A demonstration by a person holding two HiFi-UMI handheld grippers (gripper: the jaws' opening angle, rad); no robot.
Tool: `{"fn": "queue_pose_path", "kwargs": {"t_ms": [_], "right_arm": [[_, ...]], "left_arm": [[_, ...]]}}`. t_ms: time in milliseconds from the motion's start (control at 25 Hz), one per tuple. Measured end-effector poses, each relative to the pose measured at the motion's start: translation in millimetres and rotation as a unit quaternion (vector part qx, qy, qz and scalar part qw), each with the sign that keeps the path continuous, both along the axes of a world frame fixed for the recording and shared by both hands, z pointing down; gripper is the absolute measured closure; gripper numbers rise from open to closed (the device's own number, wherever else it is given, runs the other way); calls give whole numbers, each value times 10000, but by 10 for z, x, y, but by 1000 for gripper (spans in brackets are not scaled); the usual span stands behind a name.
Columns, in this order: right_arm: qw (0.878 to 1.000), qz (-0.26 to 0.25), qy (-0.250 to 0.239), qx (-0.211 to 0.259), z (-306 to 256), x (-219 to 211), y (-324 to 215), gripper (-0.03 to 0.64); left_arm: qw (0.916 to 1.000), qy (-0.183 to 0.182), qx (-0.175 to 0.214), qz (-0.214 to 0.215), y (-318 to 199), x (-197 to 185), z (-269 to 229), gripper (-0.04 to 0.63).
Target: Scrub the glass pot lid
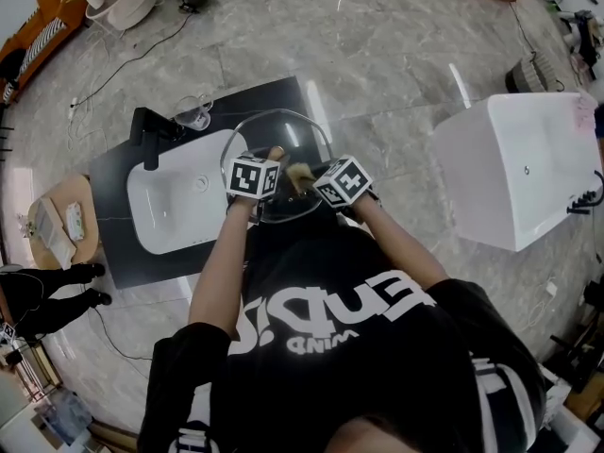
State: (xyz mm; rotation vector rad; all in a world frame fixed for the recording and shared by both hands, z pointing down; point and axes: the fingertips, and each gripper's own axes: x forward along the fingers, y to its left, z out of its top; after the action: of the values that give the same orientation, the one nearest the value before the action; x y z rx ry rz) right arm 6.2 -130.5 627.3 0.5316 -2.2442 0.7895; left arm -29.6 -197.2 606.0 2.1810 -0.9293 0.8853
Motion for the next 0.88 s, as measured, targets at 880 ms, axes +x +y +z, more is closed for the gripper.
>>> {"fn": "queue_pose_path", "kwargs": {"t_ms": [880], "right_arm": [[9999, 35, 119, -106, -16, 141, -418, 569]], "left_arm": [[9998, 58, -61, -188, -5, -15, 19, 410]]}}
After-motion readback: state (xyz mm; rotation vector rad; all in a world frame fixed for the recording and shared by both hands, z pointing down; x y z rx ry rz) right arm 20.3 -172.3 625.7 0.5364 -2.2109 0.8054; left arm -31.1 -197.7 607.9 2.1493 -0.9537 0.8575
